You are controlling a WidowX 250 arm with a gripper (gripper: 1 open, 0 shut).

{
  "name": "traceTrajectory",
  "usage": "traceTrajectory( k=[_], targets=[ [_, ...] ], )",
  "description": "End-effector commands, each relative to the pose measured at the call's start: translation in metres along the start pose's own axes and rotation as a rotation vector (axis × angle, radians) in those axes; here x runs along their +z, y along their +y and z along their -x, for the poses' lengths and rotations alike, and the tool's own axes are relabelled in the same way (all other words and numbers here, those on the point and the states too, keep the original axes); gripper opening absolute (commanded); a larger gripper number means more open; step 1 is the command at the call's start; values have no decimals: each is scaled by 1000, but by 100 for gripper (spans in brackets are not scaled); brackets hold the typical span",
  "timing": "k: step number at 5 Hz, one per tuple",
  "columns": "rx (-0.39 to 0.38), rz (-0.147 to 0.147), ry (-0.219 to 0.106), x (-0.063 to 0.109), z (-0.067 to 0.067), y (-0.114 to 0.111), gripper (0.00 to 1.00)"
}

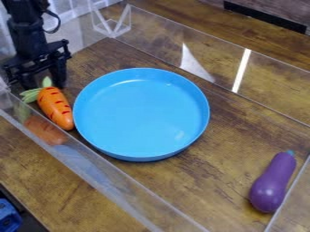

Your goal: Put the carrot on the blue tray

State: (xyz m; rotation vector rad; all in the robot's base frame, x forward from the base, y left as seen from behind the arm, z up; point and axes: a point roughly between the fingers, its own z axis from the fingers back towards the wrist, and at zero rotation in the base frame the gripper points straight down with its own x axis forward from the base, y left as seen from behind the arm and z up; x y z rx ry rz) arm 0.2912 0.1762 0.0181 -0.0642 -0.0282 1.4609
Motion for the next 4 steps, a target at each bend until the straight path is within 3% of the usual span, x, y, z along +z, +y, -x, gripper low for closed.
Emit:
traceTrajectory(
  k=[1, 3, 4],
  targets=[
    [-51, 51, -28, 34, 11, -6, 0],
    [-175, 101, -15, 65, 17, -9, 0],
    [-214, 116, -24, 67, 15, -6, 0]
  ],
)
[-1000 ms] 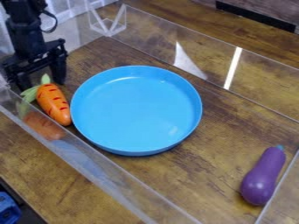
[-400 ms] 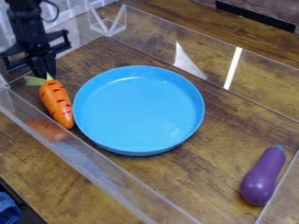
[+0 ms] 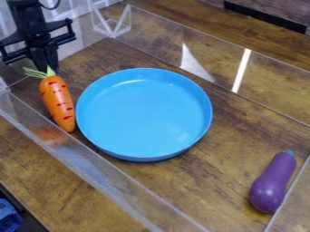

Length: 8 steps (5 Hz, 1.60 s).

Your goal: Put the carrot on the blue tray

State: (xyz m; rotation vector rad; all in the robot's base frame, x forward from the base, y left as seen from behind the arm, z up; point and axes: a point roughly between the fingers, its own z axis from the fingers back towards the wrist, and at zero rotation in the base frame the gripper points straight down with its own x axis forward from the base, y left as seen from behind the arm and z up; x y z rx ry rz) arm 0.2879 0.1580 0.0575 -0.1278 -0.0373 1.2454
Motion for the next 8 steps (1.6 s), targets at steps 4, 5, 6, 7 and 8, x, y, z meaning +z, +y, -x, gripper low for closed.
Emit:
traceTrajectory(
  k=[4, 5, 6, 7, 8],
  targets=[
    [-141, 94, -104, 22, -19, 16, 0],
    [-196, 117, -92, 34, -18, 0, 0],
    [-262, 146, -78, 53, -12, -22, 0],
    [-359, 164, -57, 68, 25, -52, 0],
    [-454, 174, -40, 76, 59, -80, 0]
  ],
)
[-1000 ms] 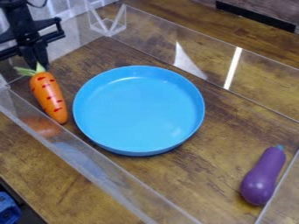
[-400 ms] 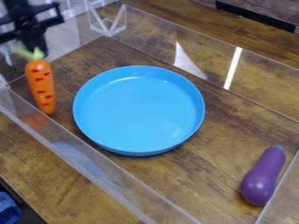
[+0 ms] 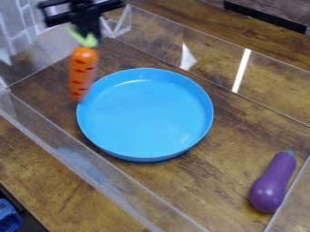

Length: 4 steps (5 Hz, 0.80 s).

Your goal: Put the carrot on the blue tray

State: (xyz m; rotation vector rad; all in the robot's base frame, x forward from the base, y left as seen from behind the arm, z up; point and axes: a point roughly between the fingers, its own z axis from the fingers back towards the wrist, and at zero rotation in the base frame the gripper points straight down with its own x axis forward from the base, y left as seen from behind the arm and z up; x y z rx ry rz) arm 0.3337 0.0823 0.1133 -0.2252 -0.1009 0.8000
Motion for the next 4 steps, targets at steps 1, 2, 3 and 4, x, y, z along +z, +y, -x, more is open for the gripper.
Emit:
traceTrajectory(
  k=[1, 2, 3, 4],
  targets=[
    [-24, 44, -79, 21, 3, -41, 0],
    [-10, 42, -102, 13, 15, -62, 0],
    [32, 42, -126, 22, 25, -67, 0],
    [70, 32, -157, 33, 28, -68, 0]
  ],
)
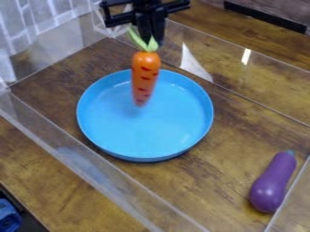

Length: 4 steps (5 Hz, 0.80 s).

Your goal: Put the carrot on the blue tray

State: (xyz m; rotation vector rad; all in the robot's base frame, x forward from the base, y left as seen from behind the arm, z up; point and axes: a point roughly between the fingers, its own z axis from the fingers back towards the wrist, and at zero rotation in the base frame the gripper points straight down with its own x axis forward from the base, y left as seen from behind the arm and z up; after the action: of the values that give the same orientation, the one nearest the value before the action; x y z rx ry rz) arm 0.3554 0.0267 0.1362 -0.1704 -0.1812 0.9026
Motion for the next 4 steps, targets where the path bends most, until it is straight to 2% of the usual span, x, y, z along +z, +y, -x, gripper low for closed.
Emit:
traceTrajectory(
  k=[1, 2, 3, 4],
  targets=[
    [15, 49, -80, 24, 6, -7, 0],
    [-6, 45, -94, 22, 16, 0, 0],
    [-20, 39, -115, 19, 20, 8, 0],
    [-9, 34, -137, 24, 18, 13, 0]
  ],
)
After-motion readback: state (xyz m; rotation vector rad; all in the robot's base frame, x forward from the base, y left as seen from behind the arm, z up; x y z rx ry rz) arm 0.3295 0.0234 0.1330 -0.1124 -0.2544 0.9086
